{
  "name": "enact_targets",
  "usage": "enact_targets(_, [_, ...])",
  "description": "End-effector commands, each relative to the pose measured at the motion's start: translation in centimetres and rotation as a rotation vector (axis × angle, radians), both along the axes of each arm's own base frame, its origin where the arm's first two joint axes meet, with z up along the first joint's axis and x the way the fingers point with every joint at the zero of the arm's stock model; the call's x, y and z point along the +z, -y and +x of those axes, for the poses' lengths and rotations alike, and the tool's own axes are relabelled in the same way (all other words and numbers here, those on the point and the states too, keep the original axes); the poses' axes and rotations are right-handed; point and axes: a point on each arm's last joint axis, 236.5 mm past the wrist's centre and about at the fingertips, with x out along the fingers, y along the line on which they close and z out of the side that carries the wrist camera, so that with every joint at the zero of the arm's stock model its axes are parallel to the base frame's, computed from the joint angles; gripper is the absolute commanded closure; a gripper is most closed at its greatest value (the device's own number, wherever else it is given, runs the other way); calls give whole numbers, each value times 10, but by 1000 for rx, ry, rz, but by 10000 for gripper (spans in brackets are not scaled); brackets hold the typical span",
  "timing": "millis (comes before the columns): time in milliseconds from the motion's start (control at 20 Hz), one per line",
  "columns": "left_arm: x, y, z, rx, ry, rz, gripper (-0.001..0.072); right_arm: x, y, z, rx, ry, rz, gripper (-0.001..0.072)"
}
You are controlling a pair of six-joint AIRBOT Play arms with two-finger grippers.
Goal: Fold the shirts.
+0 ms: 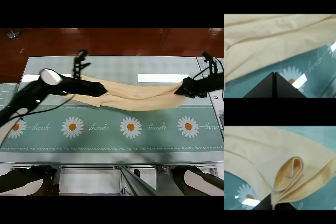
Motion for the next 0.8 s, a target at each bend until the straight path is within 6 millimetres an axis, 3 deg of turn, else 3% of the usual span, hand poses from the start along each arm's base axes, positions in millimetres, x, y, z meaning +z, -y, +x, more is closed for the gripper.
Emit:
enact_targets(0, [-5, 78, -1, -17, 130, -8, 673, 15, -10, -62, -49, 91, -45, 695])
enact_targets(200, [-53, 146, -21, -124, -64, -5, 673, 36, -21, -96, -103, 159, -40, 695])
enact_targets(350, [-90, 184, -58, -229, -218, 24, 673, 46, -26, -103, -98, 183, -32, 695])
enact_targets(500, [-118, 210, -100, -291, -320, 57, 673, 48, -31, -102, -88, 190, -10, 695])
enact_targets(600, [-125, 217, -129, -358, -366, 85, 673, 50, -30, -100, -93, 201, -10, 695])
enact_targets(650, [-121, 217, -129, -369, -350, 81, 673, 52, -33, -99, -81, 212, -1, 694])
enact_targets(750, [-97, 207, -94, -327, -308, 44, 673, 56, -39, -99, -68, 223, 26, 695])
